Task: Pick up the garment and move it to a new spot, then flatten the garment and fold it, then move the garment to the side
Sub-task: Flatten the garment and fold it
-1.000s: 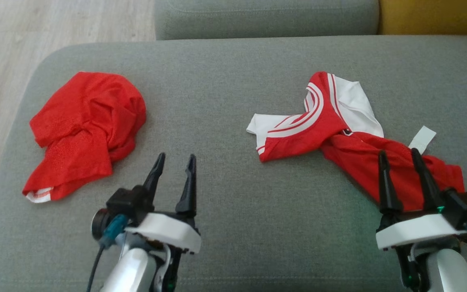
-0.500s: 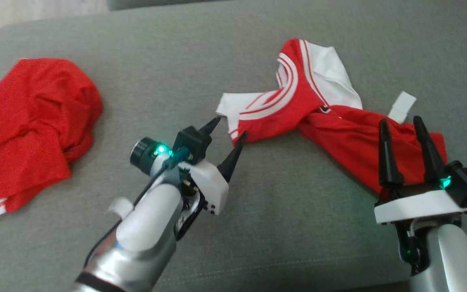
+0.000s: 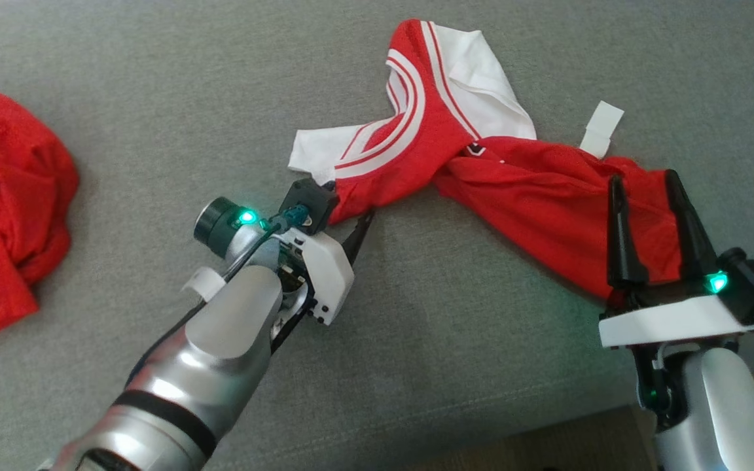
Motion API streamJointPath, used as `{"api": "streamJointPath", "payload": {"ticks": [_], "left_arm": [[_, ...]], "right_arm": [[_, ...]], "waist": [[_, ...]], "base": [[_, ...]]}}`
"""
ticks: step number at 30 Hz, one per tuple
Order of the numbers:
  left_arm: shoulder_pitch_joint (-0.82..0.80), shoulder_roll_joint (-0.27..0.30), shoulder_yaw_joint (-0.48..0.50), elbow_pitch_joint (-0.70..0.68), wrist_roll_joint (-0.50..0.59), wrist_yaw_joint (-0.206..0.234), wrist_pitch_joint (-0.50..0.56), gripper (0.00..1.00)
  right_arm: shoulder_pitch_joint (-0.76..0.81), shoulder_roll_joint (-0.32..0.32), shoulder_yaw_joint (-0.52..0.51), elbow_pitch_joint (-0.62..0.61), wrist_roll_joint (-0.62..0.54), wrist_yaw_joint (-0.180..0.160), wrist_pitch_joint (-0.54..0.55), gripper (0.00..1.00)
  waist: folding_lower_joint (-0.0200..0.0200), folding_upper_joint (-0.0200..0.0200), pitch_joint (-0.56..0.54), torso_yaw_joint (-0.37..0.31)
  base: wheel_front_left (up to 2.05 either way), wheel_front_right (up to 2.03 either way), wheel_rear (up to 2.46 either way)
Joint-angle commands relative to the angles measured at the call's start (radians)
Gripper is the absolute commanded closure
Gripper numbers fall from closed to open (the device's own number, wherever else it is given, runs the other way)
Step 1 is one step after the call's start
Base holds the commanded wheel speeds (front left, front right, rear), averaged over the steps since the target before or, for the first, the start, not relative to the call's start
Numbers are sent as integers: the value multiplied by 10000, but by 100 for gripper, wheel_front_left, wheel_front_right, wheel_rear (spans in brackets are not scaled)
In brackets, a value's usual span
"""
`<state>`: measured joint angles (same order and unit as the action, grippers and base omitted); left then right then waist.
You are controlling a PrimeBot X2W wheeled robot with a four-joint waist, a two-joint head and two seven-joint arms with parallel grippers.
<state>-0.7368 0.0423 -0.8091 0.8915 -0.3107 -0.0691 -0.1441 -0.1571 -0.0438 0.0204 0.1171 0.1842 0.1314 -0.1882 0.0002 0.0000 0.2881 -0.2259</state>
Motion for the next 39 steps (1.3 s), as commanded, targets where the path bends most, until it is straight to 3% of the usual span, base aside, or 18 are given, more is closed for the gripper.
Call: {"api": "streamJointPath", "payload": {"ticks": [1, 2, 3, 4, 14, 21, 28, 33, 39], "left_arm": [[-485, 79, 86, -52, -43, 34, -110, 0], [-530, 79, 5, 71, -77, 20, -89, 4], [-576, 79, -65, 165, -112, 16, -107, 66], [-614, 79, -133, 234, -142, 17, -164, 100], [-703, 79, 193, -409, -684, 666, -1132, 100], [73, 574, 1645, -3202, -656, 1184, -1173, 100], [1554, 1088, 1687, -4877, -519, 1040, -1173, 100], [2280, 1609, 1844, -6403, -788, 1322, -516, 100], [1923, 2147, 2421, -5879, -853, 1957, 425, 100]], "right_arm": [[-389, -64, 244, -265, 45, -7, -112, 0], [-396, -64, 263, -259, 31, -7, -129, 0], [-400, -64, 279, -258, 20, -7, -145, 0], [-403, -64, 288, -255, 12, -7, -162, 0], [-364, -64, -186, -224, -148, -7, -375, 0], [-14, -64, -204, -123, -279, -7, -266, 0], [328, -64, -352, -18, -374, -7, -117, 0], [450, -64, -445, -53, -419, -7, 13, 0], [254, -64, -309, -2, -527, -7, 142, 0]], "waist": [[-2, 0, 56, -78], [-2, 0, 63, -99], [-2, 0, 66, -112], [-2, 0, 59, -118], [-2, 0, -575, 333], [-2, 0, -1428, 1047], [-2, 0, -2259, 1644], [-2, 0, -2469, 1835], [-2, 0, -2239, 1610]], "base": [[0, 0, 0], [0, 0, 0], [0, 0, 0], [0, 0, 0], [0, 0, 0], [0, 0, 0], [0, 0, 0], [0, 0, 0], [0, 0, 0]]}}
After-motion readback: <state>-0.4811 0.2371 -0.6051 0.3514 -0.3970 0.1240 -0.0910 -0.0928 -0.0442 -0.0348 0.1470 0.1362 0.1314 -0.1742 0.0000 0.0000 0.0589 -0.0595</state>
